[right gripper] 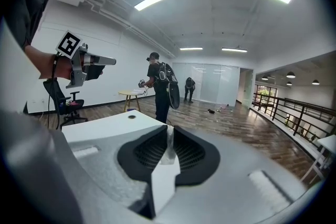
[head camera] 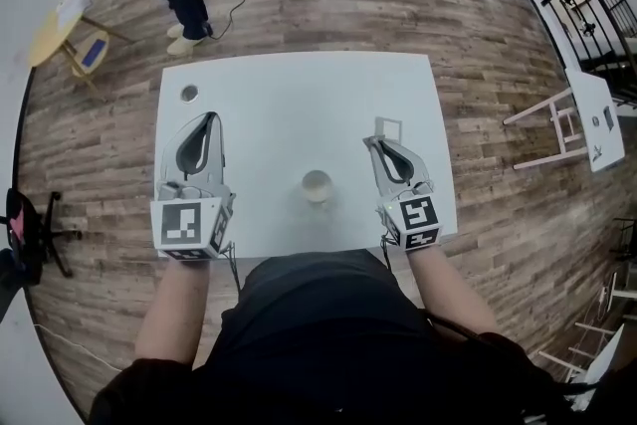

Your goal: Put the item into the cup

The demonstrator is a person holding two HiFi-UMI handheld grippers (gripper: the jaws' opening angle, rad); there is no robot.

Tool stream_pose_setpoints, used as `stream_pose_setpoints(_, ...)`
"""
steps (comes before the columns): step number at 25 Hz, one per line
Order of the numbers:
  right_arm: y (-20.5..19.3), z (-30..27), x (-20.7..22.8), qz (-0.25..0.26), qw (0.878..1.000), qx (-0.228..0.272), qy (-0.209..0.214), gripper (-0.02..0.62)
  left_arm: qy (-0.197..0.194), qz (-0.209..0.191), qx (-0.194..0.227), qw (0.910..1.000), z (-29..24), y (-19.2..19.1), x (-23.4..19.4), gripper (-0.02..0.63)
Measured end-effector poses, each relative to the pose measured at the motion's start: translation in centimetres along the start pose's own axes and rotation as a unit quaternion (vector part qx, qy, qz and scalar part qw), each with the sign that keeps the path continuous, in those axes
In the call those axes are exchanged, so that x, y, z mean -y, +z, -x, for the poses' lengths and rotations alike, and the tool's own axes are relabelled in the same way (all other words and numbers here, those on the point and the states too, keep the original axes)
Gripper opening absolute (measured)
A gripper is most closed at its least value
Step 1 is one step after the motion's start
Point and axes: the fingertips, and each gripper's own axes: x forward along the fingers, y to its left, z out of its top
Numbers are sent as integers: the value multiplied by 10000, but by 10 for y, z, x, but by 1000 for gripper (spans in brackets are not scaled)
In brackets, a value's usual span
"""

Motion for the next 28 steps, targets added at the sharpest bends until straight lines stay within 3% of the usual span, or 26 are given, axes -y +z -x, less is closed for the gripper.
stream_pose_setpoints(28, 7, -22, -59, 147, 9946, 91, 1027, 40, 761, 43, -280, 9967, 53, -11, -29, 7)
